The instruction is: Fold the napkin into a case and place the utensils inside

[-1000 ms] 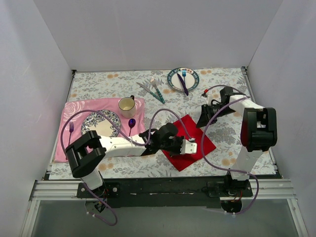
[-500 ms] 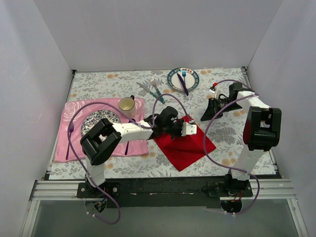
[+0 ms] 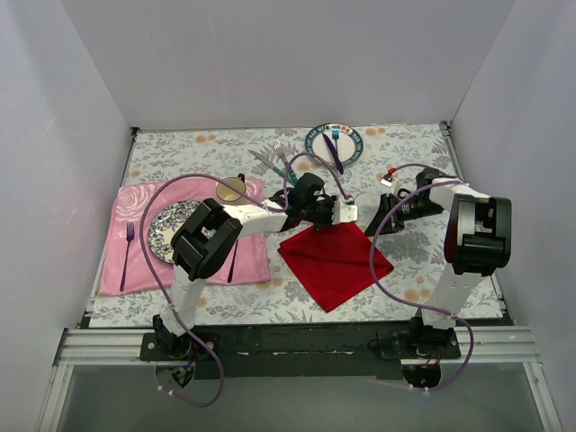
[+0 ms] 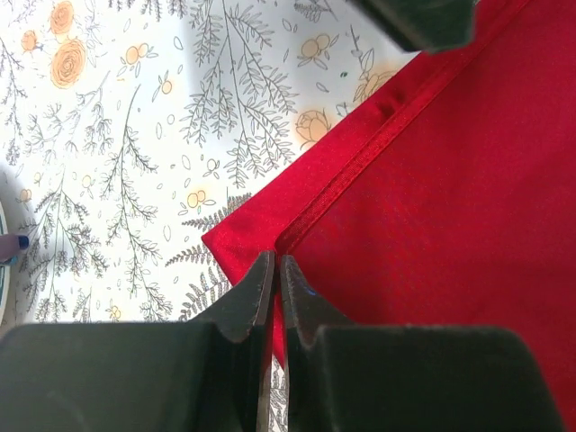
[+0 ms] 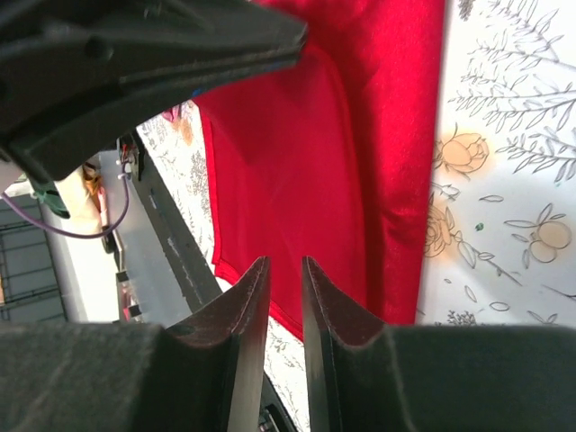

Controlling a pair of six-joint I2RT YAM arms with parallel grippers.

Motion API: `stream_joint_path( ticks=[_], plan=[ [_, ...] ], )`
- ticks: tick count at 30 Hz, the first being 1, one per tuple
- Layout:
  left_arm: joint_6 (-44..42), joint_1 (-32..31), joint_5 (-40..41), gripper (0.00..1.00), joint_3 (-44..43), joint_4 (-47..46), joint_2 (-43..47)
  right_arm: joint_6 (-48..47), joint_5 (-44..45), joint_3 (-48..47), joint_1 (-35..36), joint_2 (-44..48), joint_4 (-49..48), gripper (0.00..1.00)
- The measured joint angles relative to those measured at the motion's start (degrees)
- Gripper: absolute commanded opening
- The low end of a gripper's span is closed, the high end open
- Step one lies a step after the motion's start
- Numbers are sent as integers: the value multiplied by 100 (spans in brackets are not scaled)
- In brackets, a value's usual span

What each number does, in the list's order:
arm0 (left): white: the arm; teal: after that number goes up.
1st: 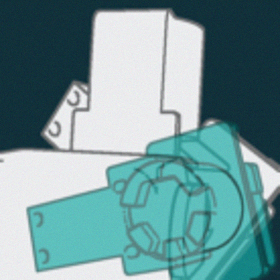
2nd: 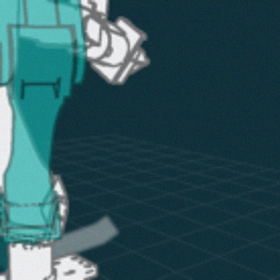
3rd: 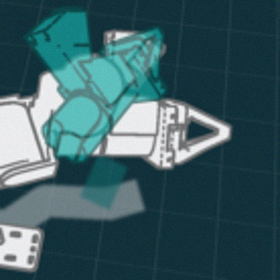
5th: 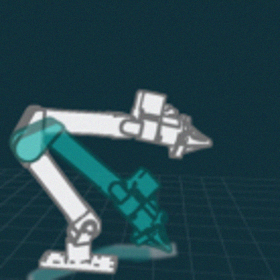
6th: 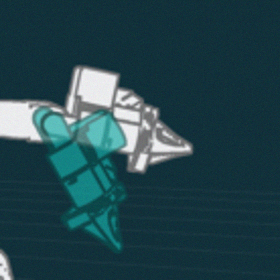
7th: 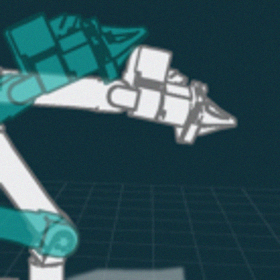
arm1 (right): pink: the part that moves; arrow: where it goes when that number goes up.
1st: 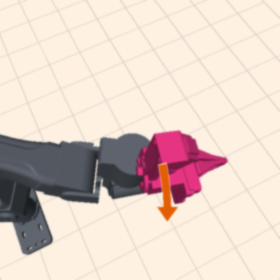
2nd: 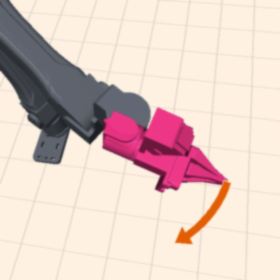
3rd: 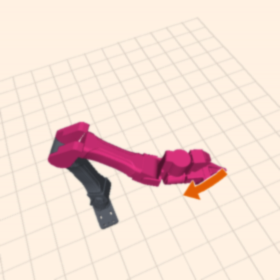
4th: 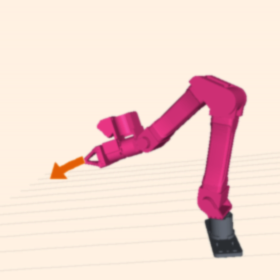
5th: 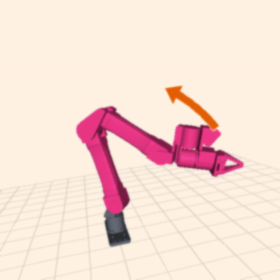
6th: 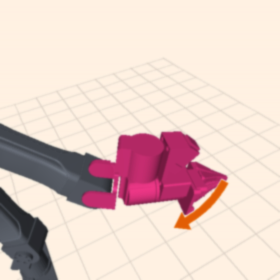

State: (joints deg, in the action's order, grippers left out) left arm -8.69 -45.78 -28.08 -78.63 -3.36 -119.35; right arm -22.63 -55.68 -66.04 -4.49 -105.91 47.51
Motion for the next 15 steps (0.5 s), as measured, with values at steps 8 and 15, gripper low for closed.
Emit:
stream_joint_path(
  ticks=[8,15],
  plan=[
    [-210,33,-118,0,-92,-50,-205,2,-72,302,0,7,-83,25],
    [-308,31,-210,0,-114,-144,-208,7,-35,540,0,9,-173,25]
  ],
)
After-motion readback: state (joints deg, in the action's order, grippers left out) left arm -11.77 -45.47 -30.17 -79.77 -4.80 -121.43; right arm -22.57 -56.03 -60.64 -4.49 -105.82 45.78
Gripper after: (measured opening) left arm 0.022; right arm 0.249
